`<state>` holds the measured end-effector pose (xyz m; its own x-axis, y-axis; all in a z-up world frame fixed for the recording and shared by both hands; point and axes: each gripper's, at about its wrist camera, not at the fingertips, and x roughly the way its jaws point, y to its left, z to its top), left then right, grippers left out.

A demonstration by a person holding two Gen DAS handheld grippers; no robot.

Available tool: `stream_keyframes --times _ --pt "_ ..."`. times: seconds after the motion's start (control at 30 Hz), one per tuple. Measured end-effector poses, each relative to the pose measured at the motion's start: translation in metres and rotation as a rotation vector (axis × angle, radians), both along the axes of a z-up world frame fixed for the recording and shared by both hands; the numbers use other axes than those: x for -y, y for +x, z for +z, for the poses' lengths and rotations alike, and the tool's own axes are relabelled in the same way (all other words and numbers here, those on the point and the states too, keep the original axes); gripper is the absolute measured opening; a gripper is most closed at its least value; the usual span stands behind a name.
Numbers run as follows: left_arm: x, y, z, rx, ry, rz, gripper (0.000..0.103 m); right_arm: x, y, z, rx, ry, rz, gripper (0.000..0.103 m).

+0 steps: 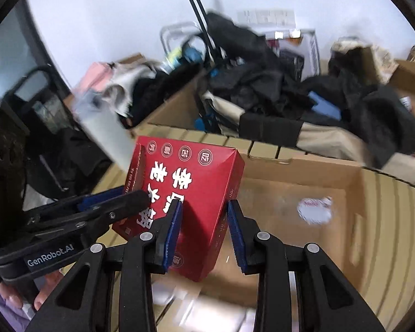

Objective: Organize objects
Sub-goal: 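Carry the red box with both grippers and lower it into the cardboard tray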

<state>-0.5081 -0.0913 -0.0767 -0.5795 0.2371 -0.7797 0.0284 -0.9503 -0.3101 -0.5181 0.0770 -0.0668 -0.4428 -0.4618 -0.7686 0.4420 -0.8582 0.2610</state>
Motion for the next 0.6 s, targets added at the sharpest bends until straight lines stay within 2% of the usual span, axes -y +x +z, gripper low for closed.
stream_keyframes --times 0.07,0.13,0.2,0.23,0.27,0.33,0.37,0.43,0.47,0.5,0.53,0.6 --pt "0.005 -0.027 -0.032 0.046 -0.044 0.032 0.030 0.010 -0.027 -0.032 0.069 0.017 -0.017 0.037" --pt "0.005 -0.038 -0.047 0.091 -0.095 0.048 0.028 0.021 -0.053 -0.070 0.162 0.053 -0.056 0.037" --pt "0.001 -0.035 -0.047 0.091 -0.157 0.029 0.028 0.029 -0.062 -0.090 0.215 0.083 -0.061 0.037" --pt "-0.002 -0.029 -0.041 0.068 -0.177 0.014 0.030 0.030 -0.060 -0.092 0.210 0.077 -0.052 0.037" --pt "-0.005 -0.019 -0.031 0.023 -0.193 -0.006 0.040 0.029 -0.058 -0.091 0.196 0.059 -0.037 0.037" --pt "-0.004 -0.005 -0.014 -0.025 -0.226 -0.002 0.056 0.021 -0.051 -0.081 0.155 0.047 -0.027 0.038" --pt "-0.001 0.004 -0.002 -0.046 -0.227 0.006 0.056 0.018 -0.048 -0.073 0.136 0.051 -0.030 0.040" --pt "0.003 0.017 0.017 -0.058 -0.221 0.019 0.059 0.007 -0.035 -0.051 0.081 0.052 -0.034 0.060" --pt "0.004 0.024 0.029 -0.054 -0.238 0.026 0.066 0.000 -0.025 -0.035 0.048 0.058 -0.026 0.086" --pt "0.003 0.031 0.039 -0.052 -0.264 0.035 0.071 -0.005 -0.018 -0.024 0.026 0.057 -0.020 0.093" --pt "0.002 0.039 0.049 -0.054 -0.310 0.050 0.080 -0.010 -0.007 -0.009 0.000 0.061 -0.010 0.093" --pt "-0.002 0.067 0.073 -0.096 -0.431 0.070 0.081 -0.026 0.019 0.024 -0.069 0.087 0.000 0.093"
